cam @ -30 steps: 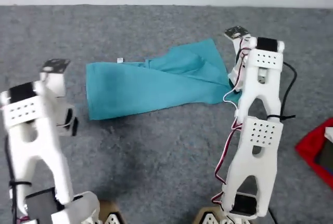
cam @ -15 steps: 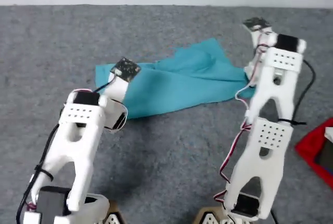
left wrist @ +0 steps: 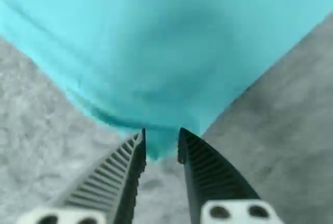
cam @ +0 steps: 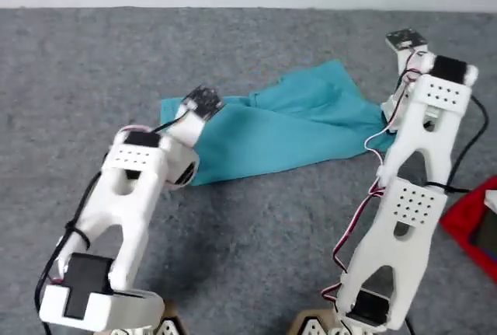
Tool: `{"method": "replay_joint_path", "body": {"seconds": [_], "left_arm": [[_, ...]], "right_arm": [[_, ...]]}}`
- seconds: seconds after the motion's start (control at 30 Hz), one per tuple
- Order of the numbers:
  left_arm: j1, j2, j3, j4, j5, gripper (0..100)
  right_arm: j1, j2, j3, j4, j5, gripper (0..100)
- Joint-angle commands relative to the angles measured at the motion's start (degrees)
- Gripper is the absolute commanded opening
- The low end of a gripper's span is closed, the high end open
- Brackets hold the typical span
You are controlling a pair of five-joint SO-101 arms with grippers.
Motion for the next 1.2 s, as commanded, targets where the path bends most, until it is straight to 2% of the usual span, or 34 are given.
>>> {"method": "replay_joint_path", "body": {"seconds": [0.0, 0.17, 0.43, 0.6, 0.7, 0.8, 0.9, 1.03, 1.17], "left_arm": [[3.3, 0.8, -9.5, 6.9, 7.6, 11], [1.9, 6.2, -9.6, 6.4, 6.0, 16], [0.8, 15.2, -10.5, 5.5, 5.9, 17], [1.2, 20.7, -14.9, 1.6, 5.9, 16], [1.1, 23.6, -21.0, 1.6, 5.9, 9], [1.2, 26.2, -26.5, 4.6, 3.3, 1], [1.5, 29.4, -29.7, 8.2, -2.2, 1], [1.3, 30.9, -33.1, 12.7, -2.9, 1], [3.1, 31.0, -36.9, 22.2, -2.9, 1]], "right_arm": [[-1.2, -3.7, -0.9, 2.5, -0.3, 24.3], [-1.6, -3.7, -0.9, 2.5, -0.3, 24.3], [-1.2, -4.1, -0.9, 2.5, -0.3, 24.2], [-1.2, -4.1, -0.9, 2.5, -0.3, 24.2], [-1.2, -4.1, -0.9, 2.5, -0.3, 24.2], [-1.2, -4.1, -0.9, 2.5, -0.3, 24.2], [-1.2, -4.2, -1.1, 2.5, -0.3, 24.2], [-0.5, -4.4, -1.3, 2.5, -0.3, 24.3], [-0.1, -8.0, -0.9, 2.5, -0.3, 24.4]]}}
